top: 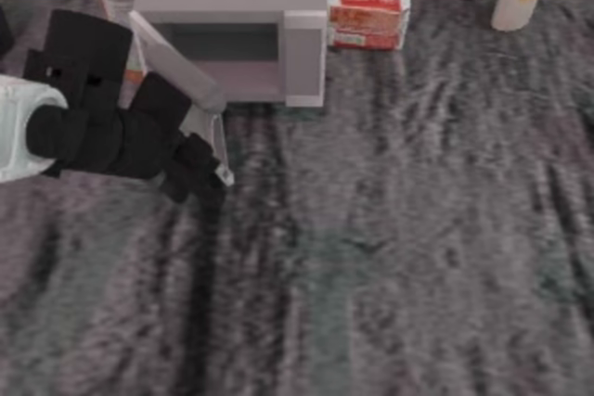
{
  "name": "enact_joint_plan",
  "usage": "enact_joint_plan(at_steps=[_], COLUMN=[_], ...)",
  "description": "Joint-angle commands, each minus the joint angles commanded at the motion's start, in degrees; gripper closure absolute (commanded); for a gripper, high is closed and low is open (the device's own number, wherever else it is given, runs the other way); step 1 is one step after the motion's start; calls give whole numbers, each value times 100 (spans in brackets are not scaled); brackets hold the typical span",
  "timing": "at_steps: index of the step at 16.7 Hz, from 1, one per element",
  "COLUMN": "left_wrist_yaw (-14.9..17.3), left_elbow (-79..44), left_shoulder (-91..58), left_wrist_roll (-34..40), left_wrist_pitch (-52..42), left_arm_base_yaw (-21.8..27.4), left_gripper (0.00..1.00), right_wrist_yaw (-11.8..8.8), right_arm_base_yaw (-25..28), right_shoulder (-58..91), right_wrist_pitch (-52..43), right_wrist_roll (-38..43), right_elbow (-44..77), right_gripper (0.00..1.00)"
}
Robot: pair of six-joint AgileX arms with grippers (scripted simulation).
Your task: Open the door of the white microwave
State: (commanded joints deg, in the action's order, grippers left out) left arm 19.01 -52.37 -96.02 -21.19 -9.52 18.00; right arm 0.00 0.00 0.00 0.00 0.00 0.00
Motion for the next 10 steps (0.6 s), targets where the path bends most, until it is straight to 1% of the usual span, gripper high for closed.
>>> enact_joint_plan(at_steps=[3,10], left_wrist_yaw=[45,314], left_elbow=[16,5], left_shoulder=[-1,36], left_wrist_roll=[12,-451], left_wrist_pitch=[-11,-183], left_arm_base_yaw=[29,-200], left_gripper=[100,100], right_wrist_yaw=[0,0], right_arm_base_yaw=[0,0], right_shoulder=[0,0], right_wrist_pitch=[0,0], right_wrist_roll=[0,0], right_elbow=[0,0], right_gripper=[0,0])
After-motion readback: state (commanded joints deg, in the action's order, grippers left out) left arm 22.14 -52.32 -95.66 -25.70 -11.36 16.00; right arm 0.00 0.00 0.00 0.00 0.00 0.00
